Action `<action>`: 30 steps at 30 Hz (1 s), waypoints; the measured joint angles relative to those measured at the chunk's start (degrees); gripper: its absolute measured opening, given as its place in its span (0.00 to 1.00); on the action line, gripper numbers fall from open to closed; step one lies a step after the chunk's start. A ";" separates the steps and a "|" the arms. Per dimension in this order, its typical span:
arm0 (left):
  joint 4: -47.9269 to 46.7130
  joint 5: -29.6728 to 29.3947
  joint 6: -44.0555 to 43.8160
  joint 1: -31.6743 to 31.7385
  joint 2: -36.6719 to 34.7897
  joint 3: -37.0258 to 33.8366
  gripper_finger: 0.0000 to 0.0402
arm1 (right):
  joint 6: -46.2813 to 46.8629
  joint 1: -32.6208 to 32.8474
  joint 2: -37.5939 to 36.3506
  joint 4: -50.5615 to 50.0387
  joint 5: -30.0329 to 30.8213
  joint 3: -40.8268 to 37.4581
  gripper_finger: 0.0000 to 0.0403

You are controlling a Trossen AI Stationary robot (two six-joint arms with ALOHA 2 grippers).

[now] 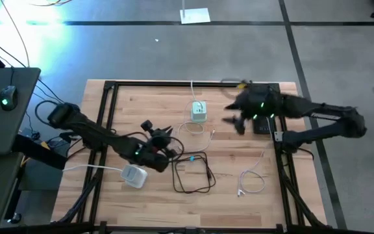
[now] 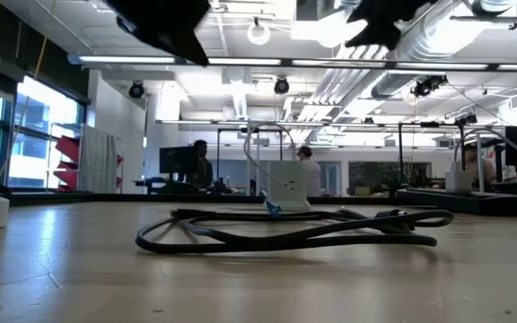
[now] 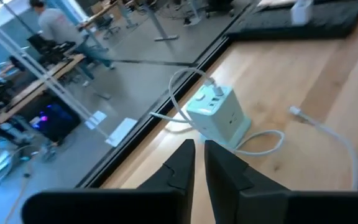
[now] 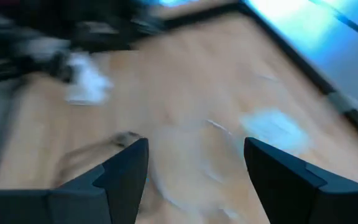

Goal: Insert USB
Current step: Insert the black charger cable into the white outlet extension

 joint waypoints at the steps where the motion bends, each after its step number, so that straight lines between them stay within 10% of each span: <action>1: -0.55 0.02 -0.16 -0.79 -0.98 0.00 0.01 | -0.64 2.11 1.41 4.78 -0.28 -1.48 0.61; 11: -4.31 13.28 -8.14 -8.38 -11.68 2.77 0.00 | -4.17 11.48 31.02 26.69 0.23 2.39 0.61; 17: -26.29 27.09 -20.71 -11.55 -13.39 9.95 0.00 | -6.40 11.40 47.58 24.92 1.72 12.63 0.60; 24: -44.13 53.20 -35.92 -15.71 -13.23 10.48 0.00 | -8.58 11.39 56.81 21.71 6.46 17.61 0.47; 30: -46.04 60.85 -47.94 -24.08 -13.17 7.62 0.00 | -8.74 11.15 58.88 22.90 3.96 17.76 0.41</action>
